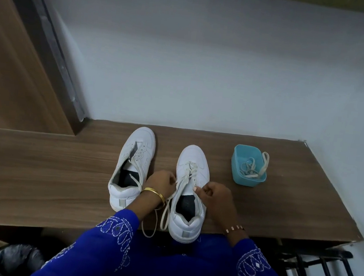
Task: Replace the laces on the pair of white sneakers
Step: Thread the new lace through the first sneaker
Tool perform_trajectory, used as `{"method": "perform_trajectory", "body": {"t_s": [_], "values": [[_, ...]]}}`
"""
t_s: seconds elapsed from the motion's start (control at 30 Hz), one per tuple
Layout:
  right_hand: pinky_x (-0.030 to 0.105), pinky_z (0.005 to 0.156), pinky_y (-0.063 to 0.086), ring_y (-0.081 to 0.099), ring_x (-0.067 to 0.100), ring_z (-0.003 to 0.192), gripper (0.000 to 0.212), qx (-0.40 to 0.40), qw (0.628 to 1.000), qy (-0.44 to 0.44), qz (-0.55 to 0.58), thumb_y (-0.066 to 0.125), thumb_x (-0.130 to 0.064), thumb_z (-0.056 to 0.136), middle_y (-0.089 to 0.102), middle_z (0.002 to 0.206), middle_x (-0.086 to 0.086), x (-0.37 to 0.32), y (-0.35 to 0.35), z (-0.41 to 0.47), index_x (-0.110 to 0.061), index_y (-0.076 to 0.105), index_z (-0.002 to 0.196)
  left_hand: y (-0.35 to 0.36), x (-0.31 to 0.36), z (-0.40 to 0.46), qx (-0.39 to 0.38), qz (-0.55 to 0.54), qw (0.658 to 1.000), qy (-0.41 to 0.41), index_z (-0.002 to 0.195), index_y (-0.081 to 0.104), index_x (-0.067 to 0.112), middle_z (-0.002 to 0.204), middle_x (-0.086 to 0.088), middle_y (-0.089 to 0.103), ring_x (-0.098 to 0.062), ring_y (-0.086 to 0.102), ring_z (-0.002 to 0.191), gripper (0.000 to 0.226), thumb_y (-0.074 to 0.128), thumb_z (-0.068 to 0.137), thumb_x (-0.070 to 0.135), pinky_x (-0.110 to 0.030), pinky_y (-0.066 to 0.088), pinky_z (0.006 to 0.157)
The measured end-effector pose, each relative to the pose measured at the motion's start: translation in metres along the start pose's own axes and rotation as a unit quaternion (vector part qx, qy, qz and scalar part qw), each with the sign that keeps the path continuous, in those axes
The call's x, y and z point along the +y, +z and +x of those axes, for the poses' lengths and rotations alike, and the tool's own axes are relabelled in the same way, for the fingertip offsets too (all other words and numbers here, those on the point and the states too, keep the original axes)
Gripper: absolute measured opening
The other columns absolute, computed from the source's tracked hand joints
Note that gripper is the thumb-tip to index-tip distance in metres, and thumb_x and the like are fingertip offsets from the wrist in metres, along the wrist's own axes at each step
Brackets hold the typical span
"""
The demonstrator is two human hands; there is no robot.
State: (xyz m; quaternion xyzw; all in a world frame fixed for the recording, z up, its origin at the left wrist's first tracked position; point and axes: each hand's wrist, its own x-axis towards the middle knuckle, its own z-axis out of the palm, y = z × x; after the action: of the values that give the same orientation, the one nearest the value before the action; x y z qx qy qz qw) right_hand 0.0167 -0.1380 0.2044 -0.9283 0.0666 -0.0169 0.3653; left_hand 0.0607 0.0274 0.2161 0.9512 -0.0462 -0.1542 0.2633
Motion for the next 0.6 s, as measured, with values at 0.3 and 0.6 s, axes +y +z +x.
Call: {"method": "perform_trajectory", "body": {"t_s": [0.3,0.6], "values": [[0.011,0.050,0.036,0.042,0.004,0.050,0.022,0.016,1.000,-0.017,0.004,0.063,-0.019,0.085,0.044,0.053,-0.011,-0.025,-0.006,0.001,-0.014,0.052,0.066,-0.023,0.003,0.006,0.006,-0.254,0.966,-0.053,0.054,0.055,0.011,0.060,-0.007,0.058,-0.019,0.052,0.058,0.035,0.046,0.088,0.010,-0.023,0.040,0.054],[0.006,0.054,0.033,0.045,0.001,0.055,0.012,-0.123,0.985,-0.029,0.117,0.064,-0.017,0.085,0.048,0.060,-0.013,-0.069,0.002,-0.001,-0.009,0.066,0.093,-0.067,0.026,0.001,-0.082,-0.704,0.694,-0.126,0.076,0.057,0.010,0.052,0.000,0.064,-0.008,0.061,0.045,0.026,0.041,0.097,0.013,-0.021,0.055,0.050]]}}
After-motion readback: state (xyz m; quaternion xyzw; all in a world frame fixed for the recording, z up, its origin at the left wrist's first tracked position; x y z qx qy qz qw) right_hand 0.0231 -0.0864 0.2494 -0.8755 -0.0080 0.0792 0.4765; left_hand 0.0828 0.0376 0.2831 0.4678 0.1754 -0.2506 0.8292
